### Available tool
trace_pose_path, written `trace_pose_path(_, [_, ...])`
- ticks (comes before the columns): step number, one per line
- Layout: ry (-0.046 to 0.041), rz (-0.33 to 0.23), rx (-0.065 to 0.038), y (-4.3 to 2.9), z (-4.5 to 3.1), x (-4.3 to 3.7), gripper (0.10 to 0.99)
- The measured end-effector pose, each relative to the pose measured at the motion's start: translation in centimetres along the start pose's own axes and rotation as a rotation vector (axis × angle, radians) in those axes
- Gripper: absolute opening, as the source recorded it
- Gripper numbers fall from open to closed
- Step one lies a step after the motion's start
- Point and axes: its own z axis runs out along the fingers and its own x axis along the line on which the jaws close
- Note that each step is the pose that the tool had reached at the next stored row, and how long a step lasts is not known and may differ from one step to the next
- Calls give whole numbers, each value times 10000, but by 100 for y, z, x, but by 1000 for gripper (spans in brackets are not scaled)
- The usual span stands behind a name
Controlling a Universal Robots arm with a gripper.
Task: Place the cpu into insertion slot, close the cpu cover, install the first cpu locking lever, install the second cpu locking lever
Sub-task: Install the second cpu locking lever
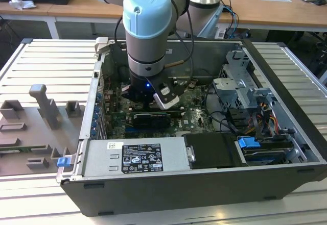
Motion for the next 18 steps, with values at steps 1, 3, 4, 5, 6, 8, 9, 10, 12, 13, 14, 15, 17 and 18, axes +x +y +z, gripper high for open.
trace_pose_path(1, [-3, 2, -42, -1, 6, 5, 106])
trace_pose_path(3, [-10, 4, -164, -3, 22, 26, 106])
trace_pose_path(4, [-13, 4, -205, -5, 29, 32, 106])
trace_pose_path(5, [-18, 2, -272, -6, 41, 38, 106])
trace_pose_path(6, [-20, 2, -301, -6, 46, 39, 106])
trace_pose_path(8, [-26, 6, -398, -6, 61, 46, 106])
trace_pose_path(9, [-27, 8, -437, -7, 65, 52, 106])
trace_pose_path(10, [-28, 10, -444, -6, 66, 55, 106])
trace_pose_path(12, [-29, 6, -450, -6, 64, 56, 106])
trace_pose_path(13, [-30, 6, -451, -3, 51, 56, 106])
trace_pose_path(14, [-31, 6, -455, 1, 38, 56, 106])
trace_pose_path(15, [-31, 7, -454, 5, 22, 55, 106])
trace_pose_path(17, [-29, 7, -449, 12, -13, 55, 106])
trace_pose_path(18, [-29, 8, -449, 21, -46, 53, 106])
